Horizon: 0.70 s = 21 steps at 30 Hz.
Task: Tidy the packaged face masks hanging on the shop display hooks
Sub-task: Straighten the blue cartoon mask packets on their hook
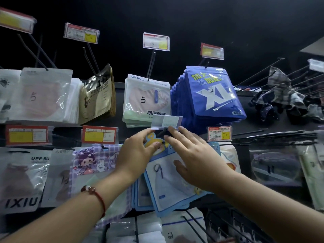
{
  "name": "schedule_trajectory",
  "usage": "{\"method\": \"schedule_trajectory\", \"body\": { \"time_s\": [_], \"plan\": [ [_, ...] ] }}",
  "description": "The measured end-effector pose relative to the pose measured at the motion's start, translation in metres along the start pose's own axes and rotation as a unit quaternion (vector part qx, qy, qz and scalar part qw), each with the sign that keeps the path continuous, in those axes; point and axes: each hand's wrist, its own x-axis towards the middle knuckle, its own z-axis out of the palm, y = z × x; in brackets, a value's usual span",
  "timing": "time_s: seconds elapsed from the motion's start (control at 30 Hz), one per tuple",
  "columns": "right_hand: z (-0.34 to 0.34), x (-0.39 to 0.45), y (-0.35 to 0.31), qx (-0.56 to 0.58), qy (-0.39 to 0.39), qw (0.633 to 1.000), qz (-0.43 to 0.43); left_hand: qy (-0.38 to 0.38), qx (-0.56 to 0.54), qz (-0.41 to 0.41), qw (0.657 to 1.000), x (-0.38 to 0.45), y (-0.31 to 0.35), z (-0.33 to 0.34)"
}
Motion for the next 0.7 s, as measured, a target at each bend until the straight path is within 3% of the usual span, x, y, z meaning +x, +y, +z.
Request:
{"method": "schedule_trajectory", "body": {
  "time_s": [0.2,0.3,0.37,0.43,0.5,0.6,0.7],
  "plan": [
    [-0.001,-0.003,-0.002,0.024,-0.027,0.999,0.009,-0.030,0.063,-0.058,0.996,0.005,-0.019,0.004],
    [-0.001,-0.013,-0.007,0.047,-0.047,0.997,0.033,-0.036,0.182,-0.022,0.982,-0.004,-0.017,0.008],
    [0.001,-0.024,-0.011,0.076,-0.076,0.992,0.061,-0.026,0.295,0.031,0.955,-0.015,-0.012,0.012],
    [0.002,-0.040,-0.013,0.114,-0.143,0.977,0.114,-0.003,0.336,0.039,0.941,-0.035,-0.006,0.013],
    [0.002,-0.062,-0.016,0.148,-0.208,0.948,0.192,0.012,0.309,0.021,0.951,-0.065,0.000,0.014],
    [0.003,-0.106,-0.030,0.220,-0.196,0.906,0.305,-0.021,0.259,-0.013,0.966,-0.122,0.008,0.020],
    [0.010,-0.142,-0.055,0.283,-0.180,0.875,0.348,-0.064,0.286,-0.061,0.954,-0.162,0.011,0.031]
  ]
}}
